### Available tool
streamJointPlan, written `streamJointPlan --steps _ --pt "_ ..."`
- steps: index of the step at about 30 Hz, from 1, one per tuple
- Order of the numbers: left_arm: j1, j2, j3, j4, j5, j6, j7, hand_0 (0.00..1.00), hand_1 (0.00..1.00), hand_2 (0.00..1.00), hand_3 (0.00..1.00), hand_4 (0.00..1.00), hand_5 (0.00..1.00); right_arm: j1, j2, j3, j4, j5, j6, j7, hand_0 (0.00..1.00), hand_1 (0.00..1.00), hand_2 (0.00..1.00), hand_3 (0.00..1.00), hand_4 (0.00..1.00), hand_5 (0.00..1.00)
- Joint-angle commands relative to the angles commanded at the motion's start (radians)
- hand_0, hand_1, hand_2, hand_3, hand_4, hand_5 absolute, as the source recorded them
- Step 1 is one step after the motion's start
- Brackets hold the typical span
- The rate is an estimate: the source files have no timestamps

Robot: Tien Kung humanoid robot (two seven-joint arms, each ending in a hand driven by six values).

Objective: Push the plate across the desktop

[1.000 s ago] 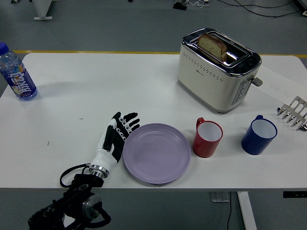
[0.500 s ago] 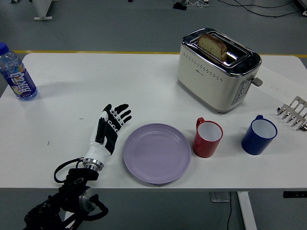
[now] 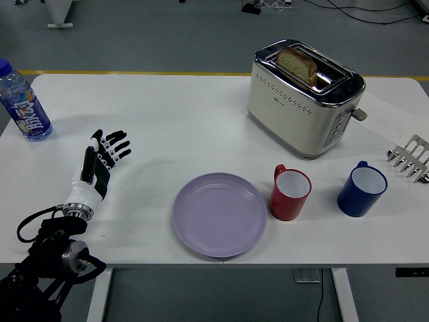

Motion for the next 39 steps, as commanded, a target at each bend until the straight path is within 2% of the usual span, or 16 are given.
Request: streamJointPlan --steps 6,10,18,24,31,39 --pt "0.053 0.05 -0.114 -0.025 0.037 -0.043 0.059 0.673 0.712 0.695 0.581 0.532 0.998 -0.006 0.0 -0.002 0.001 0.006 -0.002 -0.002 0.666 0.62 0.698 0.571 0.274 0.168" --pt "0.08 0.065 -0.198 -0.037 0.06 -0.065 0.093 0.672 0.713 0.692 0.582 0.534 0.998 -0.011 0.001 0.0 0.002 0.006 -0.003 -0.004 0.666 0.621 0.697 0.571 0.274 0.168" --pt "0.122 0.064 -0.335 -0.068 0.101 -0.103 0.154 0.672 0.713 0.691 0.583 0.526 0.998 -0.017 0.002 0.003 0.004 0.0 -0.002 -0.009 0.666 0.62 0.697 0.571 0.275 0.168" --pt "0.147 0.061 -0.408 -0.089 0.124 -0.126 0.192 0.674 0.714 0.691 0.587 0.528 0.998 -0.02 0.003 0.001 0.004 0.005 -0.003 -0.008 0.666 0.621 0.697 0.572 0.275 0.168" --pt "0.153 0.06 -0.455 -0.103 0.134 -0.138 0.209 0.674 0.714 0.692 0.588 0.526 0.998 -0.018 0.002 -0.004 0.002 0.012 -0.004 -0.005 0.666 0.621 0.697 0.572 0.275 0.168" --pt "0.15 0.059 -0.478 -0.11 0.131 -0.14 0.21 0.674 0.715 0.692 0.59 0.526 0.998 -0.012 0.002 -0.007 0.002 0.016 -0.005 -0.005 0.666 0.621 0.697 0.572 0.275 0.168"
